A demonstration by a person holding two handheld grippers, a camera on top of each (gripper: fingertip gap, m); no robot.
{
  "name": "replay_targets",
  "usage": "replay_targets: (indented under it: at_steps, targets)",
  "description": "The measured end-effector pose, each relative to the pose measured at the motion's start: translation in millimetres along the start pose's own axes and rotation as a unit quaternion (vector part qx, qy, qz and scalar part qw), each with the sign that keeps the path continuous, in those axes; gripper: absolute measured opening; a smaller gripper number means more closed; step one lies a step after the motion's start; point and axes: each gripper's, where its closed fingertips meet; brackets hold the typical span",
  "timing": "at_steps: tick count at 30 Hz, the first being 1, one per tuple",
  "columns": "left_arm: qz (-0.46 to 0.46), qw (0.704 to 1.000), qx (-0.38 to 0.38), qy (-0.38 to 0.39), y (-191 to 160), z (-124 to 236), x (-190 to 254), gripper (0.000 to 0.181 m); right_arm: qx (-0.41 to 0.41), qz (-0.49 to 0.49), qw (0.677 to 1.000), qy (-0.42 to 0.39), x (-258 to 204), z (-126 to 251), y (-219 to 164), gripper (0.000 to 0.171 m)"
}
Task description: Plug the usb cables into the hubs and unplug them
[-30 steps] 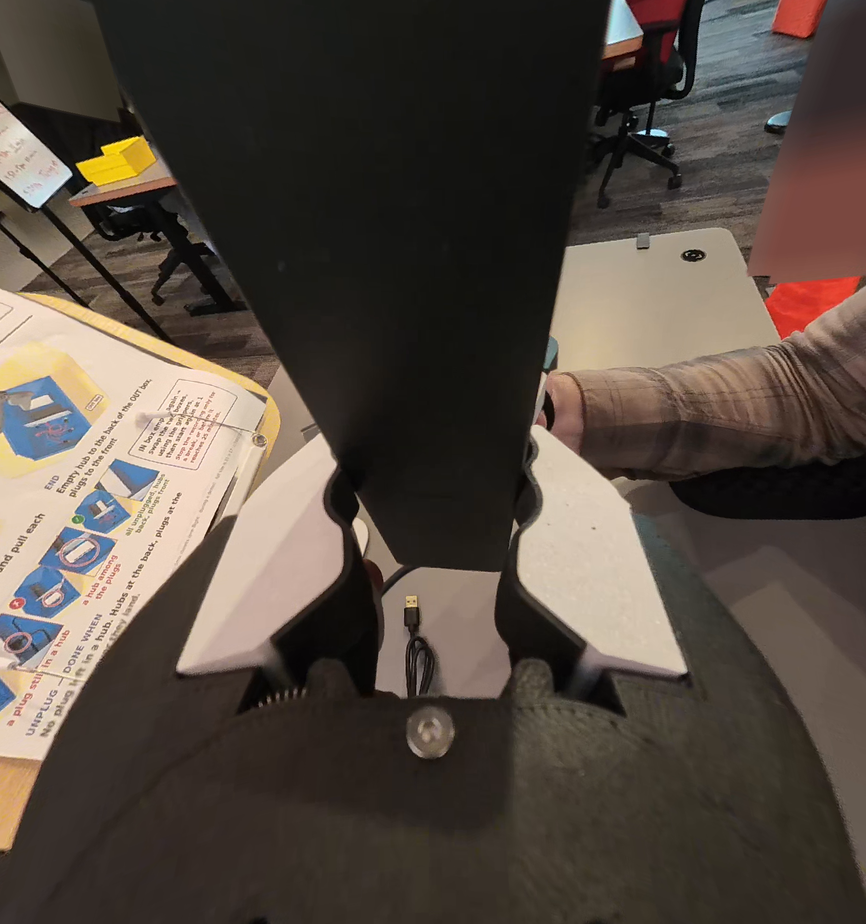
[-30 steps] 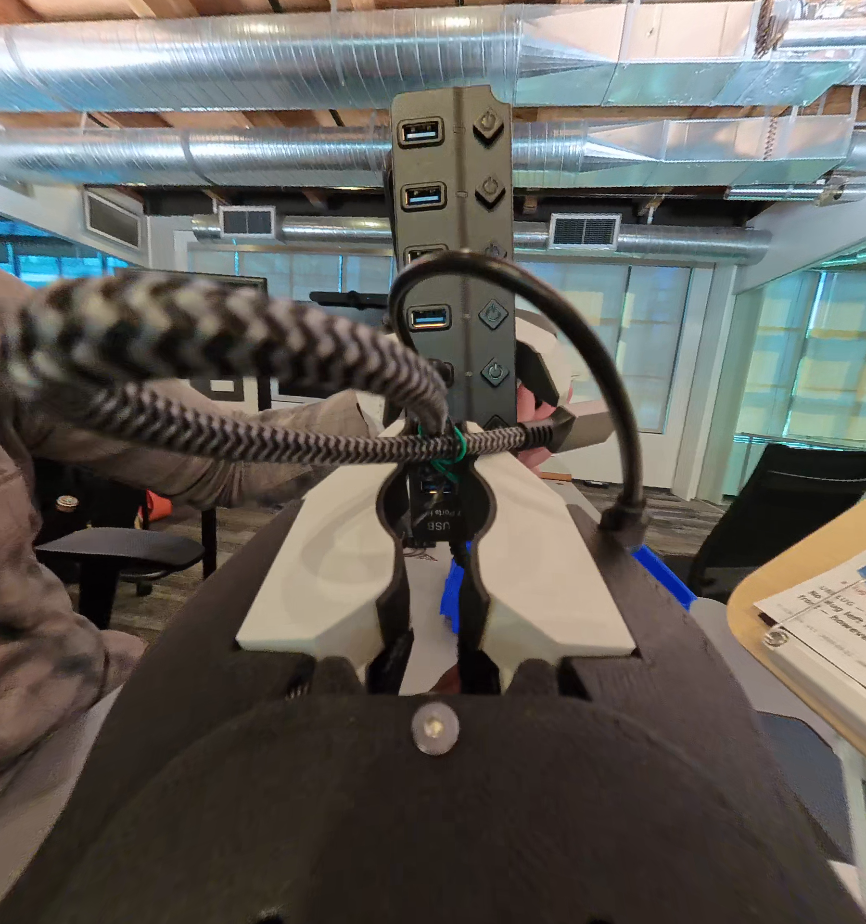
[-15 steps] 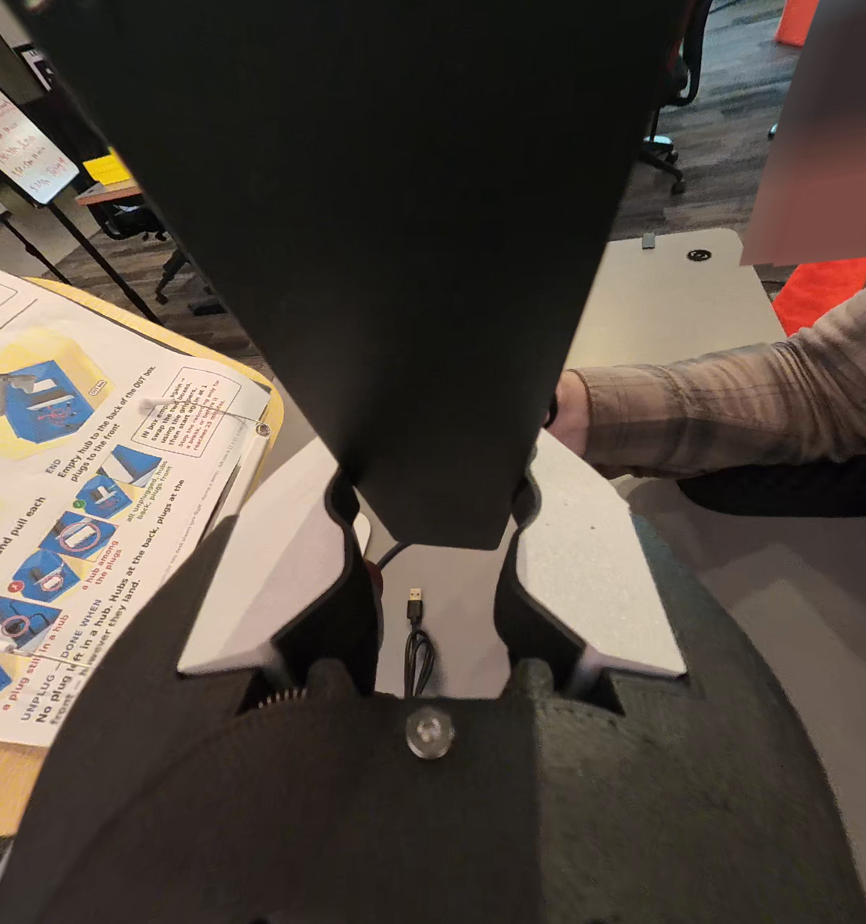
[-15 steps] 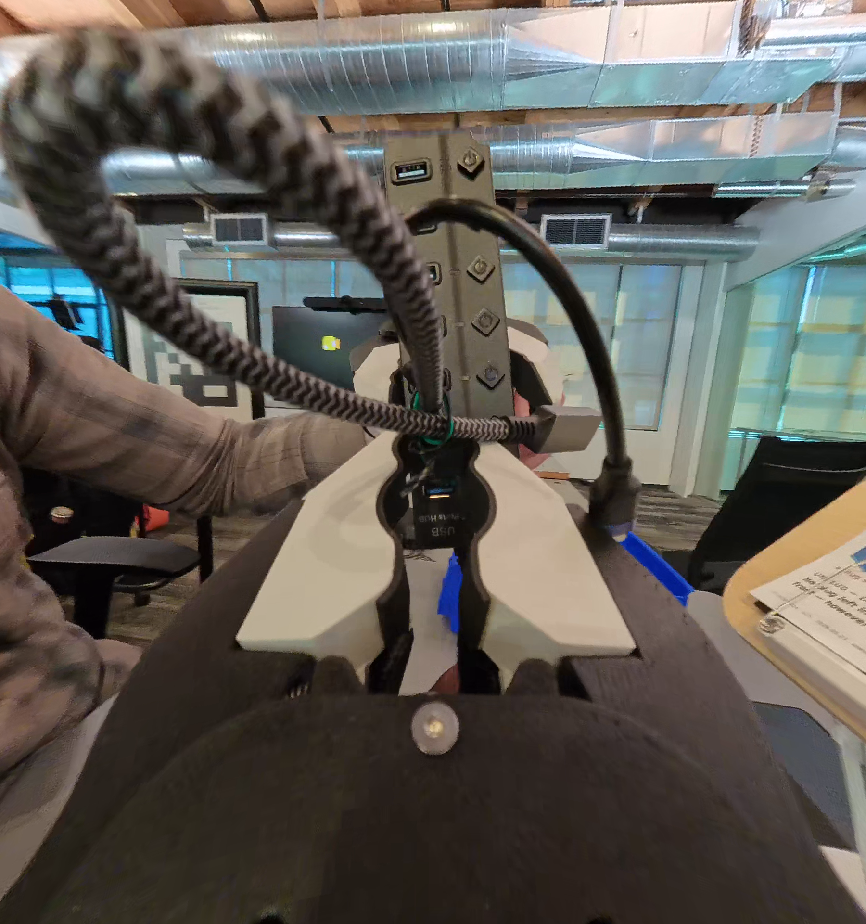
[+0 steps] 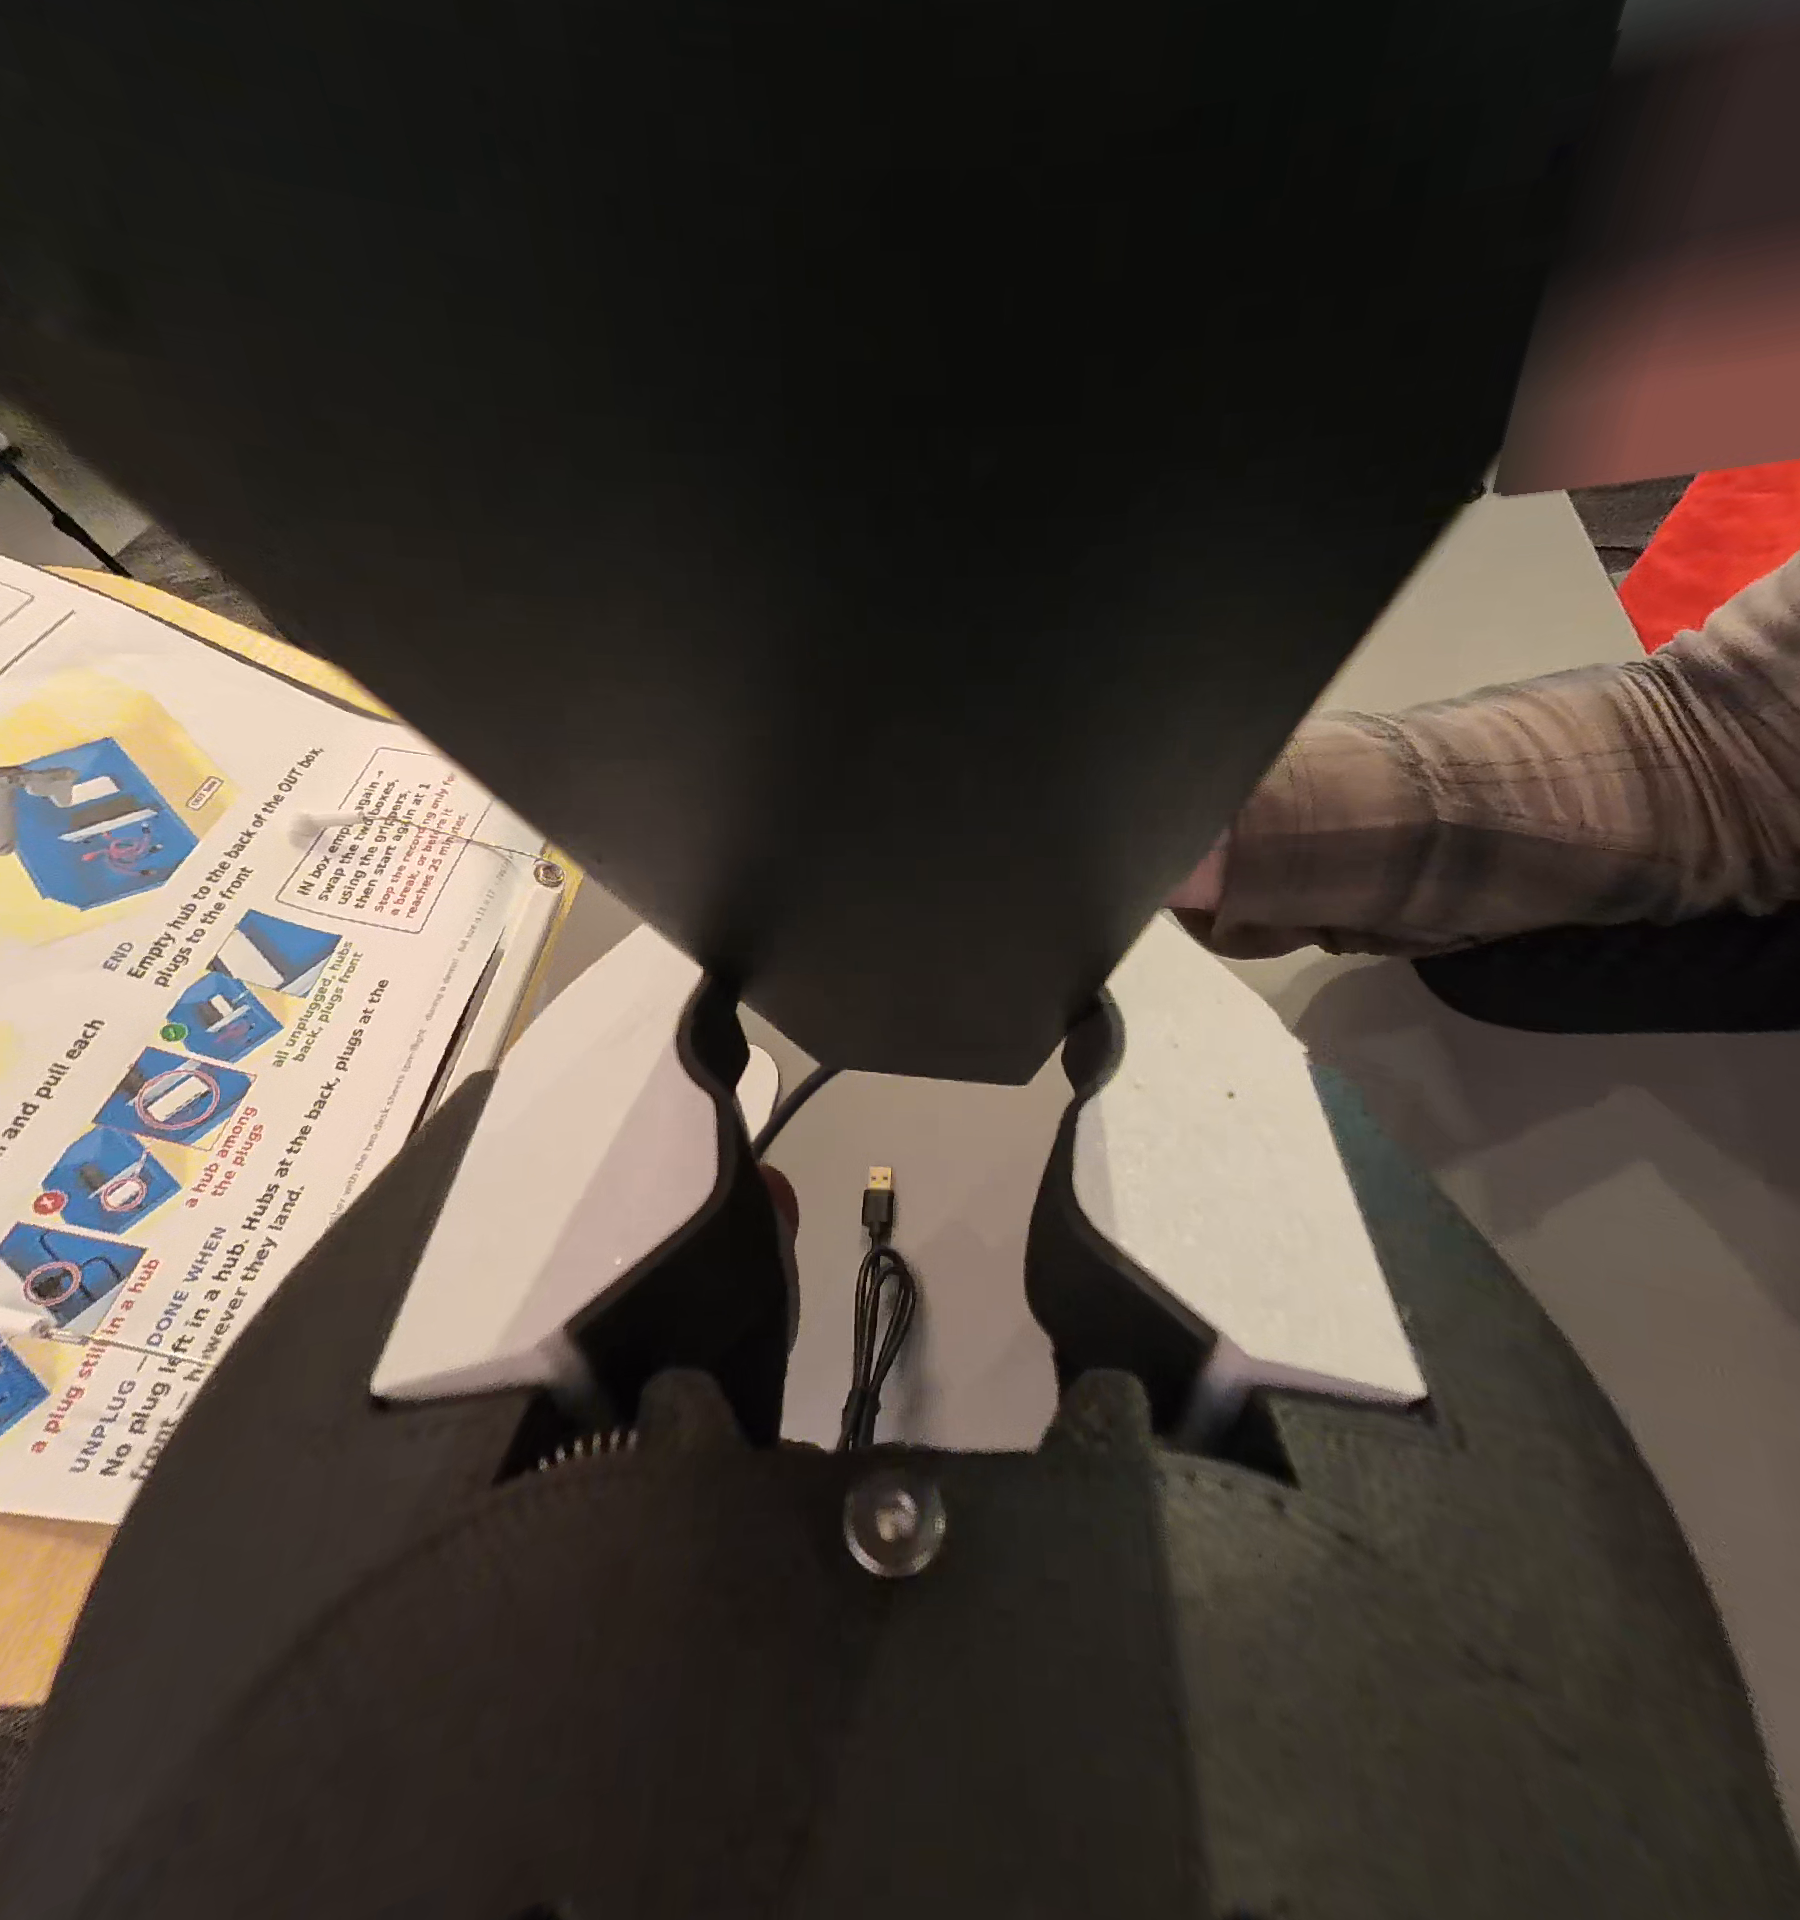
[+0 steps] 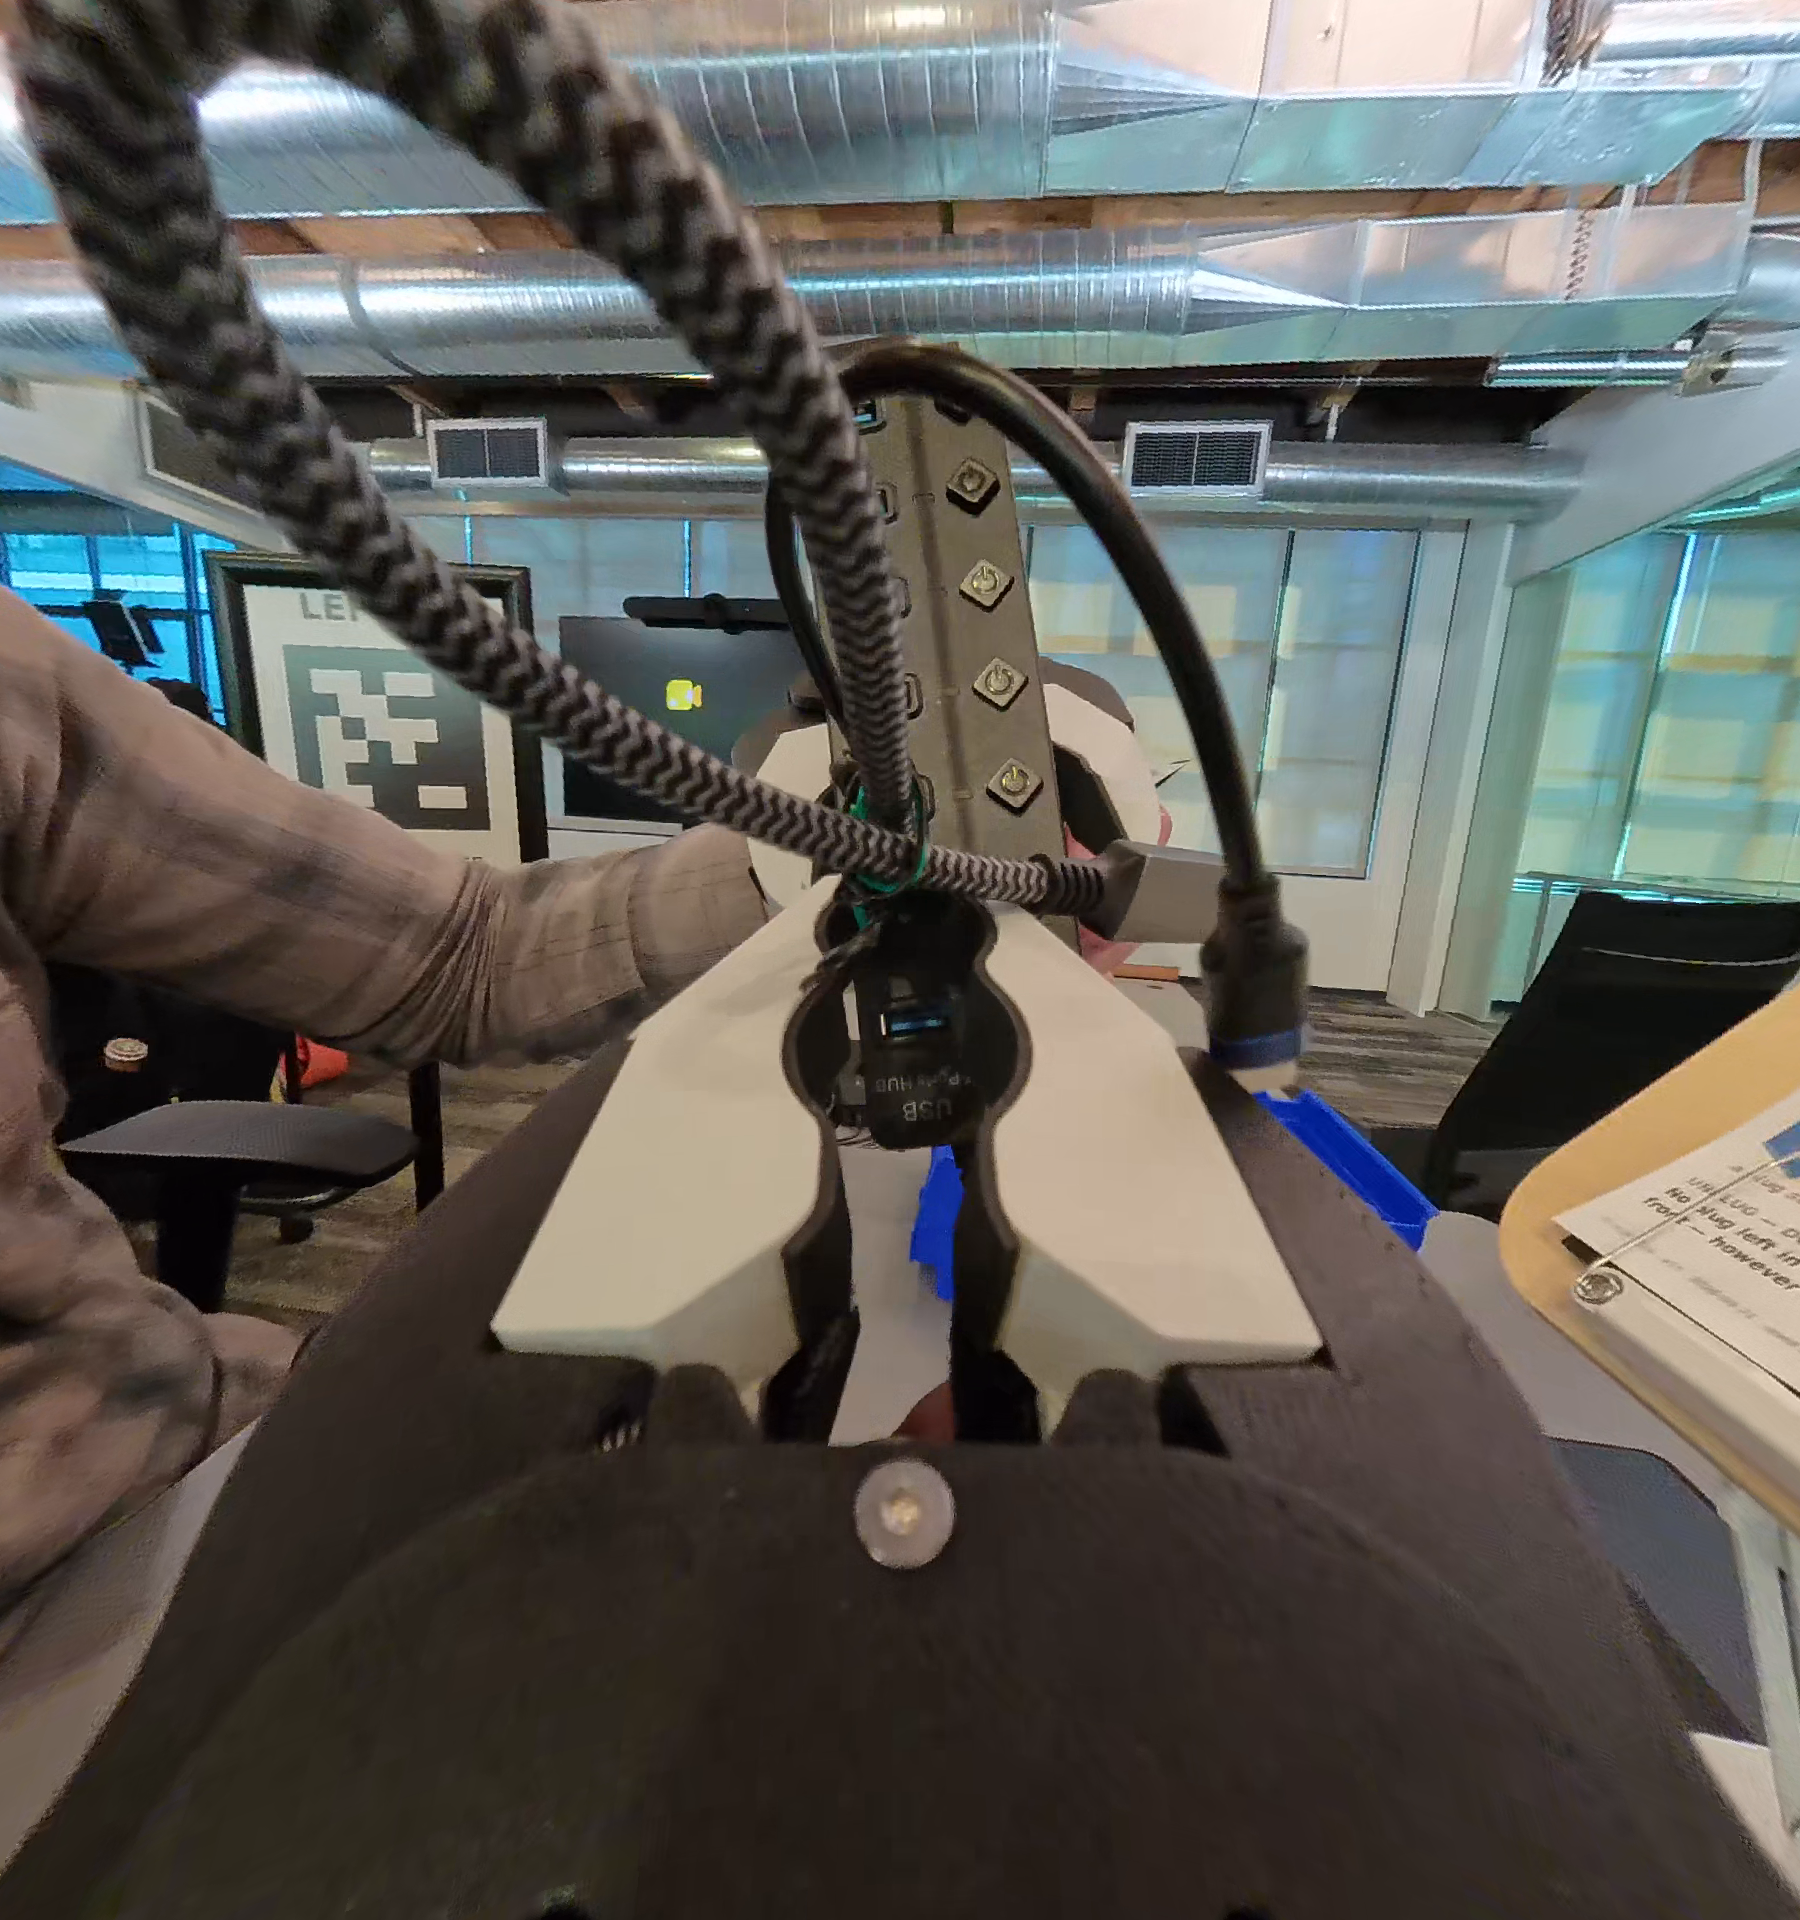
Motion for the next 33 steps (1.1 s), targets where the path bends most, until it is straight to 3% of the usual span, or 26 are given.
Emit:
replay_targets:
  at_steps: [7,13,22,29,33]
  targets:
    - [0.032,0.999,-0.003,0.023,-9,3,-14,0.06,-0.033,0.087,0.993,-0.076,12,-3,0,0.012]
    - [0.014,1.0,-0.004,0.011,-10,0,-8,0.06,0.002,-0.012,1.0,-0.016,7,1,-2,0.013]
    - [0.066,0.997,0.008,0.026,-20,0,-21,0.06,-0.047,0.075,0.992,-0.089,20,-1,-8,0.013]
    - [0.022,1.0,-0.01,0.004,-23,-3,-9,0.06,-0.016,-0.04,0.999,-0.007,11,5,-11,0.013]
    - [0.043,0.999,0.0,0.025,-23,2,-21,0.06,0.0,0.002,0.999,-0.048,18,9,0,0.013]
Point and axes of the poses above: each gripper's, where its closed fingertips meet, z back along the fingers, y out of its top, x = y × z across the jaws, and after that the axes turned 2 degrees about z, right-handed
